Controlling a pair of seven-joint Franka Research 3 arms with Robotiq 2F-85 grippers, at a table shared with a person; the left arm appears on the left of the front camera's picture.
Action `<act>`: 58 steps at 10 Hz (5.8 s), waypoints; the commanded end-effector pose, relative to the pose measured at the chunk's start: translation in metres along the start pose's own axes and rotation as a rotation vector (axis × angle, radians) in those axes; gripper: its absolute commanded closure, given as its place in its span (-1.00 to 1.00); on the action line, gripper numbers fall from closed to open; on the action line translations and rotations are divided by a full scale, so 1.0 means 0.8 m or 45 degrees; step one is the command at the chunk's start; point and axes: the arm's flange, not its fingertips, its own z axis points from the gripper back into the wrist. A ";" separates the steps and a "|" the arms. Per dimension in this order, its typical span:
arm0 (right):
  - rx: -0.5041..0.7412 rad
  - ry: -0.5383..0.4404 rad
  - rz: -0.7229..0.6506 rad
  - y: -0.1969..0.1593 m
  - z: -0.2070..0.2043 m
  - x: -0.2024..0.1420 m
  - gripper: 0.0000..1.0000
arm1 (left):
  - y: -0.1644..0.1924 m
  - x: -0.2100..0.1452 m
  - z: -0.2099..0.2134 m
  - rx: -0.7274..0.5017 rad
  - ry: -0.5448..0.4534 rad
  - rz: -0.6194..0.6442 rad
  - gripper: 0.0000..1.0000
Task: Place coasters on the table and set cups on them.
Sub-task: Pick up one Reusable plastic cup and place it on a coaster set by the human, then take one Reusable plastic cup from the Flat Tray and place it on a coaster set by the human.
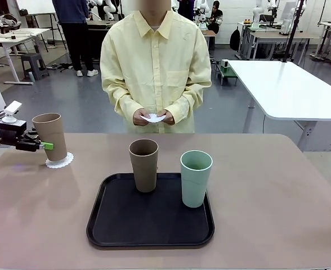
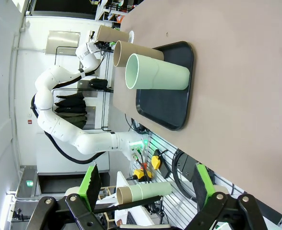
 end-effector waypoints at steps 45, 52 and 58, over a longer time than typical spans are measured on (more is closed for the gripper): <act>0.026 -0.006 0.014 0.000 0.000 0.002 -1.00 | -0.177 0.308 -0.011 0.517 1.390 0.215 -1.00; 0.026 -0.006 0.014 0.000 0.000 0.002 -1.00 | -0.177 0.308 -0.011 0.517 1.390 0.215 -1.00; 0.026 -0.006 0.014 0.000 0.000 0.002 -1.00 | -0.247 0.257 -0.033 0.823 1.269 0.914 -1.00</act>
